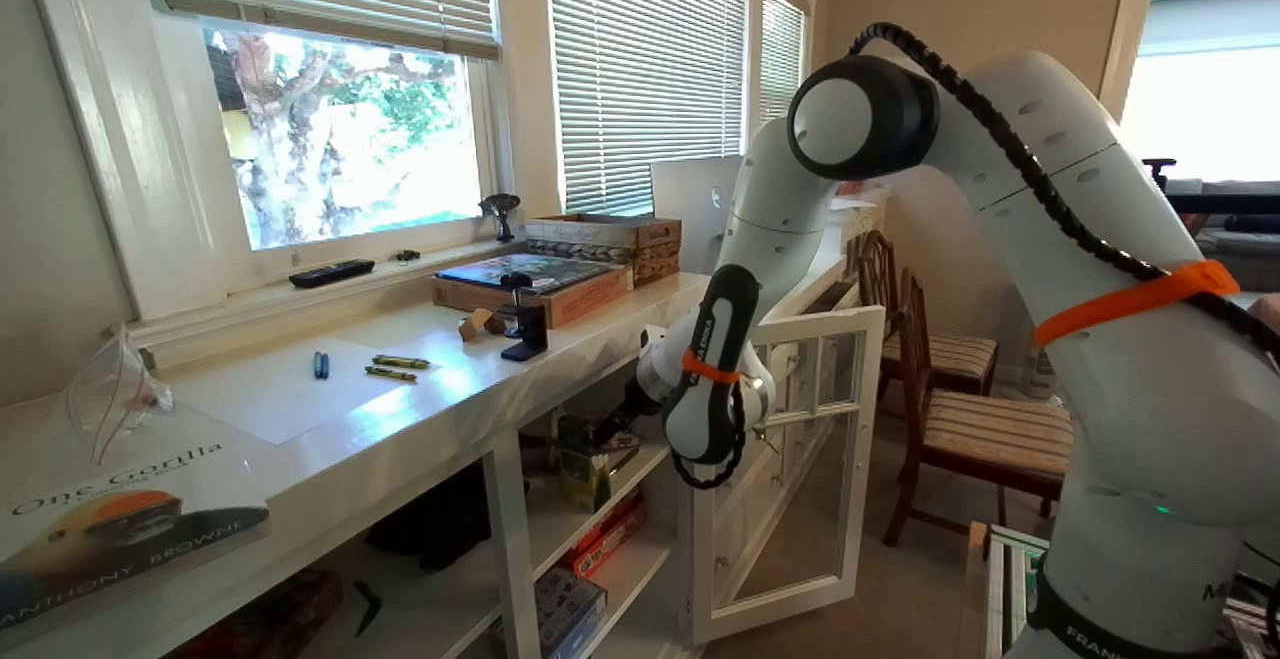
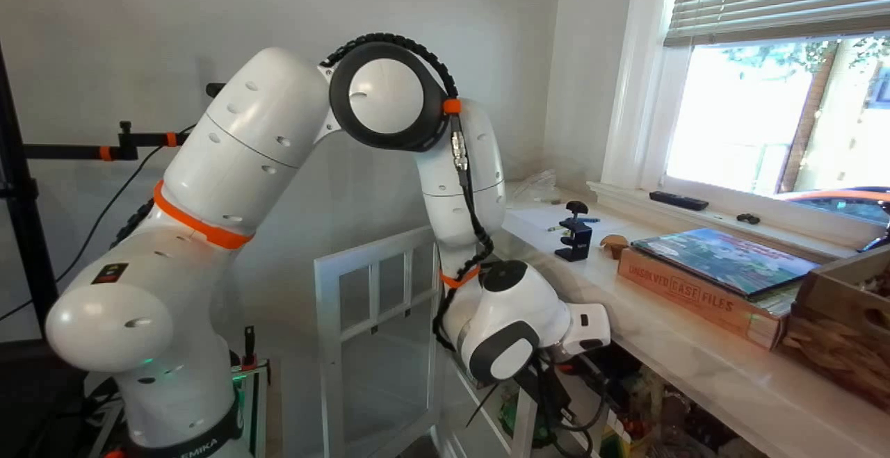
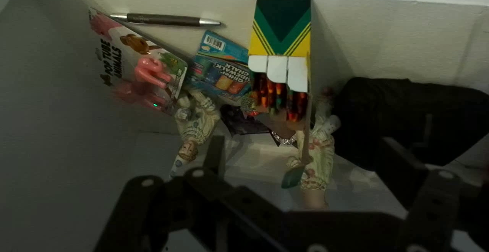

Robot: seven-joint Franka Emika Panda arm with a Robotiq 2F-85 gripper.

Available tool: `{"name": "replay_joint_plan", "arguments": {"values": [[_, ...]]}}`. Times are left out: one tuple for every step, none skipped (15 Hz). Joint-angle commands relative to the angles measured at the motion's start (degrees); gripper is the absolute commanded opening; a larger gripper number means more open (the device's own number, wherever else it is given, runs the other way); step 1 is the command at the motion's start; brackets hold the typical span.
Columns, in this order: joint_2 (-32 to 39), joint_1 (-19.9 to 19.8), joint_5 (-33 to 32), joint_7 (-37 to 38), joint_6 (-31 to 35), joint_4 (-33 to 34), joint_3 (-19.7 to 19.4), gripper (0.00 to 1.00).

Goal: Pick up the green box in the shelf and put it on the table

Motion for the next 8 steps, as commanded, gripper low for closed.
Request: {"name": "replay_joint_plan", "arguments": {"values": [[3.4, 0.4, 0.4, 0.5, 3.7, 2.3, 0.0, 1.00], [3.9, 0.2, 0.3, 0.8, 4.2, 2.7, 0.2, 1.00], [4.4, 0.3, 0.3, 0.6, 4.8, 3.1, 0.0, 1.00], [4.9, 0.3, 0.2, 0.6, 5.3, 3.5, 0.1, 1.00], [5.2, 0.4, 0.3, 0.6, 5.4, 3.9, 0.0, 1.00], [5.7, 0.3, 0.2, 0.6, 5.6, 4.4, 0.1, 1.00], [6.1, 0.3, 0.2, 0.6, 5.7, 4.8, 0.1, 1.00], [6.4, 0.3, 0.1, 0.7, 5.8, 5.1, 0.2, 1.00]]}}
